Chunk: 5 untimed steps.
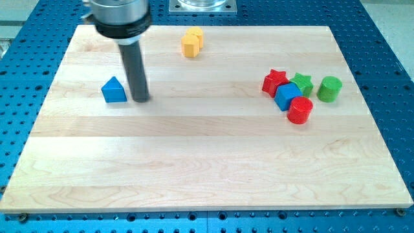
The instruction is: Place the blue triangle at the center left of the board
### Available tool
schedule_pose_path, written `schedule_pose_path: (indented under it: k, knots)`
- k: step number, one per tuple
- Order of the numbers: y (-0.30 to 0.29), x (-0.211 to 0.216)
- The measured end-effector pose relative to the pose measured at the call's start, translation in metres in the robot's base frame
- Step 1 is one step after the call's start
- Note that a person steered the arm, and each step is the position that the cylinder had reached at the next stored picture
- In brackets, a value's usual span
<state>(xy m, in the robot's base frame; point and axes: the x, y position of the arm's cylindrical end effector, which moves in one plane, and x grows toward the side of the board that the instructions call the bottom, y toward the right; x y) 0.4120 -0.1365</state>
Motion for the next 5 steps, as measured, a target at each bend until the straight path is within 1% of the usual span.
schedule_pose_path:
  k: [2, 3, 5]
  knots:
    - [-0.075, 0.0]
    - [-0.092, 0.0]
    - [-0.096, 0.005]
